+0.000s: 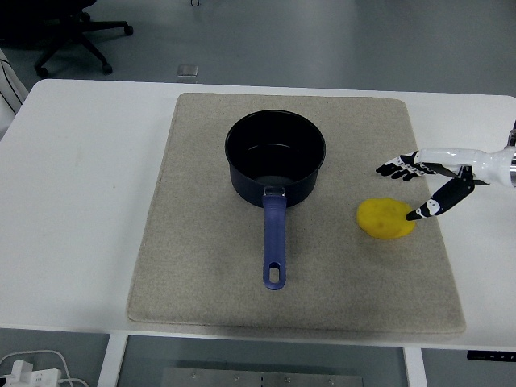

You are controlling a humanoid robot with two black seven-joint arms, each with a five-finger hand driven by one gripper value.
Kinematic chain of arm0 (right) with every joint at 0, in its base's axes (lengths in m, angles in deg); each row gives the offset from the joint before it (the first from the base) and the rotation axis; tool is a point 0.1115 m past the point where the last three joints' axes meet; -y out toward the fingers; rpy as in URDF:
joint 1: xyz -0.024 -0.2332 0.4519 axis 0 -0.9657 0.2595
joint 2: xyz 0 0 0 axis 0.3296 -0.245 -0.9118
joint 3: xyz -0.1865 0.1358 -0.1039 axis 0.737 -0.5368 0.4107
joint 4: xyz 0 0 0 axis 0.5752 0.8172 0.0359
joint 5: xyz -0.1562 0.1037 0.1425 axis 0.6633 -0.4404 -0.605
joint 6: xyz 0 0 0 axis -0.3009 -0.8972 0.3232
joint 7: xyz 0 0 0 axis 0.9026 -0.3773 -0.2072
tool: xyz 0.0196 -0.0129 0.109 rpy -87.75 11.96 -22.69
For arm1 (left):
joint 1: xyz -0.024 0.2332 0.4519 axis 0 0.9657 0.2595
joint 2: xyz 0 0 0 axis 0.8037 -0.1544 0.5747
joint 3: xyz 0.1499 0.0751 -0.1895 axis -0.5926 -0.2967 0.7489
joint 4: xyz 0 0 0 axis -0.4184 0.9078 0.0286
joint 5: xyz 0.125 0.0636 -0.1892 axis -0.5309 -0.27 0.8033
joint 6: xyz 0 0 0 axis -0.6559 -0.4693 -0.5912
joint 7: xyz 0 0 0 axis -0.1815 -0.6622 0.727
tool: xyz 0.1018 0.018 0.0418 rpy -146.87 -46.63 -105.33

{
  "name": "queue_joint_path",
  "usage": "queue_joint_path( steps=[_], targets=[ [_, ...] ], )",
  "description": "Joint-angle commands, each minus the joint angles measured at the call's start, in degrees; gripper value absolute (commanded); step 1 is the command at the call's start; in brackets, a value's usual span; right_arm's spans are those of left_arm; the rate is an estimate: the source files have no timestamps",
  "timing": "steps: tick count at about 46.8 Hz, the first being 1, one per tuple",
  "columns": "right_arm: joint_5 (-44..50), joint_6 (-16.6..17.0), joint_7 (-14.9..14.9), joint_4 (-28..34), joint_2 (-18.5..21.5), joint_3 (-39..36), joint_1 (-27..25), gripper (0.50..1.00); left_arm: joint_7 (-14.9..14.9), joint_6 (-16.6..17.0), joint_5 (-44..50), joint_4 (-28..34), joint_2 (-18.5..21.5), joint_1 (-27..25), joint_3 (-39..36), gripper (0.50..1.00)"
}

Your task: Put the potato in the blue pot

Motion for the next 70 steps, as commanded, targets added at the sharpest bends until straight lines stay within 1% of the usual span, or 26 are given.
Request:
queue_joint_path(
  steps=[1,22,25,30,32,43,52,56,63,70],
  targets=[
    [1.3,-0.2,0.1,-0.5,0.0,0.2,-0.1,0.93,0.0,0.0,0.0,0.0,0.0,0.0,0.0,0.996],
    [1.3,-0.2,0.2,-3.7,0.0,0.2,-0.2,0.93,0.0,0.0,0.0,0.0,0.0,0.0,0.0,0.996],
    [1.3,-0.7,0.2,-4.0,-0.1,0.2,-0.2,0.93,0.0,0.0,0.0,0.0,0.0,0.0,0.0,0.996],
    [1.4,-3.2,0.2,-4.5,0.0,0.3,-0.4,0.93,0.0,0.0,0.0,0.0,0.0,0.0,0.0,0.996],
    [1.4,-3.6,0.2,-4.5,0.0,0.3,-0.5,0.928,0.0,0.0,0.0,0.0,0.0,0.0,0.0,0.996],
    [1.4,-4.4,0.2,-5.9,-1.6,0.6,-1.0,0.93,0.0,0.0,0.0,0.0,0.0,0.0,0.0,0.996],
    [1.4,-4.6,0.2,-8.0,-2.4,2.8,-1.1,0.928,0.0,0.0,0.0,0.0,0.0,0.0,0.0,0.996],
    [1.4,-5.7,0.2,-8.3,-2.2,2.9,-1.3,0.928,0.0,0.0,0.0,0.0,0.0,0.0,0.0,0.996],
    [1.4,-9.4,0.2,-8.2,-1.6,2.9,-2.3,0.928,0.0,0.0,0.0,0.0,0.0,0.0,0.0,0.996],
    [1.5,-10.9,0.2,-8.1,-1.5,2.9,-3.4,0.928,0.0,0.0,0.0,0.0,0.0,0.0,0.0,0.996]
  ],
)
